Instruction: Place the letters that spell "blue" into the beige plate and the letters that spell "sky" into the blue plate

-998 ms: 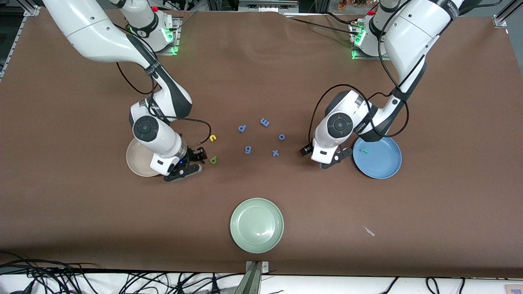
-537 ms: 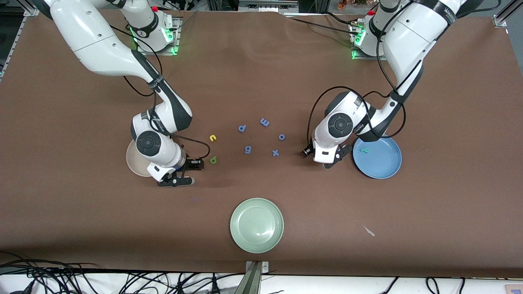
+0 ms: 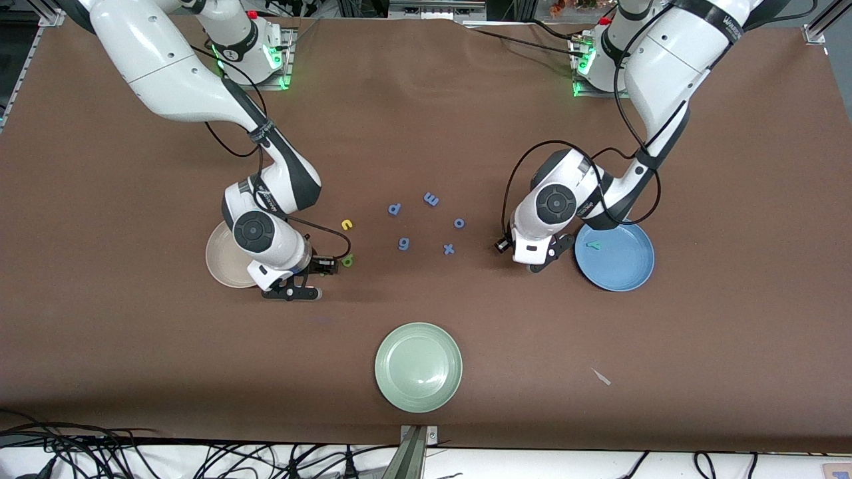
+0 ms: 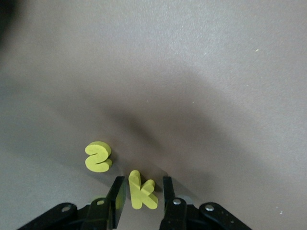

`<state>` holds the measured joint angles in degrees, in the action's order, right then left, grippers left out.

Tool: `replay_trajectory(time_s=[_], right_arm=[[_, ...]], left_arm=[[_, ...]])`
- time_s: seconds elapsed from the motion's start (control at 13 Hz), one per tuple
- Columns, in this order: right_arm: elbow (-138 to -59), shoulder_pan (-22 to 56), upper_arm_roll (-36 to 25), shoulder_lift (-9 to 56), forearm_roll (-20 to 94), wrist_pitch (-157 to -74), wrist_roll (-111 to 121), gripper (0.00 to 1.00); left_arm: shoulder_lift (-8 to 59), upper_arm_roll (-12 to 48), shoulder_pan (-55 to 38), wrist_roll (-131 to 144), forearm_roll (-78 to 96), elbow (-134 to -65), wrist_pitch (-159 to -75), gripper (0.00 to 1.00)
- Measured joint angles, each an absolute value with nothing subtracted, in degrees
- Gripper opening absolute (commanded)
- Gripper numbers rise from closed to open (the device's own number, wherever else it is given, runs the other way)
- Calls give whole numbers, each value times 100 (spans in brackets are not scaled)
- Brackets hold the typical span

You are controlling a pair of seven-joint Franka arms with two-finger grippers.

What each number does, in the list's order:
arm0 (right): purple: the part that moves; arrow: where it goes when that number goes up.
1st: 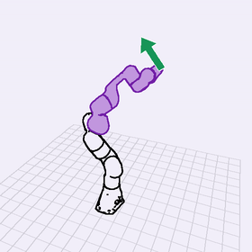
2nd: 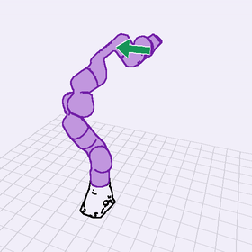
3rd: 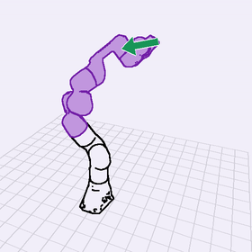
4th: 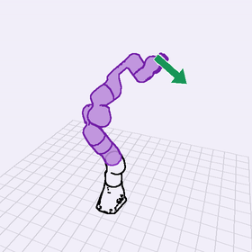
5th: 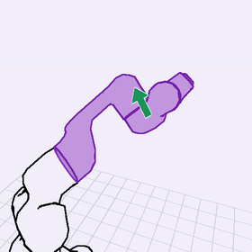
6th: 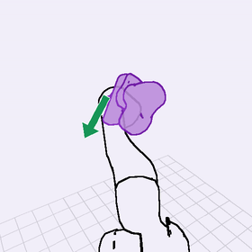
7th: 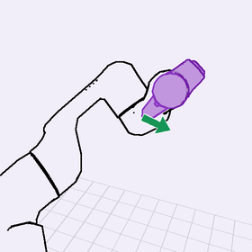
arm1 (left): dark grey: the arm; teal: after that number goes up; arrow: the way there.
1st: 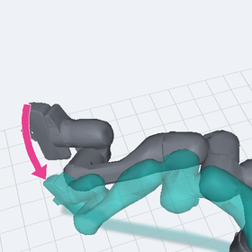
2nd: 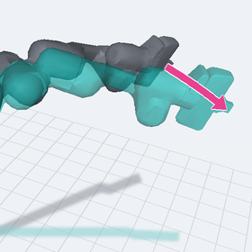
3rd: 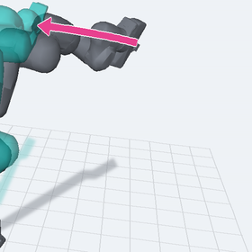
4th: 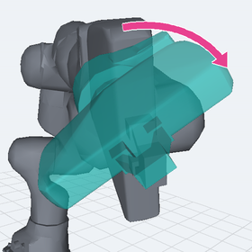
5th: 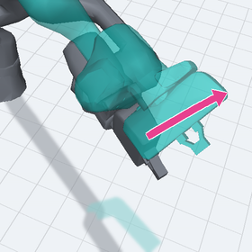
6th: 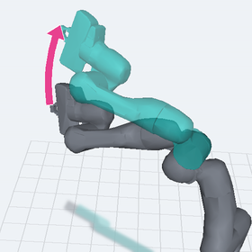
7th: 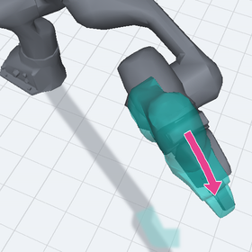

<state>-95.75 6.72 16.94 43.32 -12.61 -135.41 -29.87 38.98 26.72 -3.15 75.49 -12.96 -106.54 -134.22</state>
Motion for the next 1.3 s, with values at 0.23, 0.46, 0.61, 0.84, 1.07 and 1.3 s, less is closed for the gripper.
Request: replay_trajectory(time_s=[0.23,0.46,0.61,0.84,1.07,1.3], right_arm=[[-9588,672,1688,4324,-1278,-13510,-2987,29],[-9588,676,1684,4286,-1297,-13460,-2959,8],[-9590,676,1683,4285,-1303,-13459,-2873,4],[-9590,682,1684,4252,-1306,-13351,-2681,4],[-9579,653,1675,3912,-1309,-12723,-2196,4],[-9776,320,1642,3368,-1308,-12160,-1400,9]], left_arm=[[3896,2676,-318,7549,-1296,-10670,-13440,5],[3887,2683,-317,7549,-1296,-10662,-13434,3],[3807,2688,-311,7543,-1296,-10534,-13151,3],[3451,2698,-306,7162,-1298,-9973,-11744,2],[3267,2656,-74,5973,-1300,-9734,-10893,2],[3322,2616,634,4360,-1300,-9774,-10815,2]])
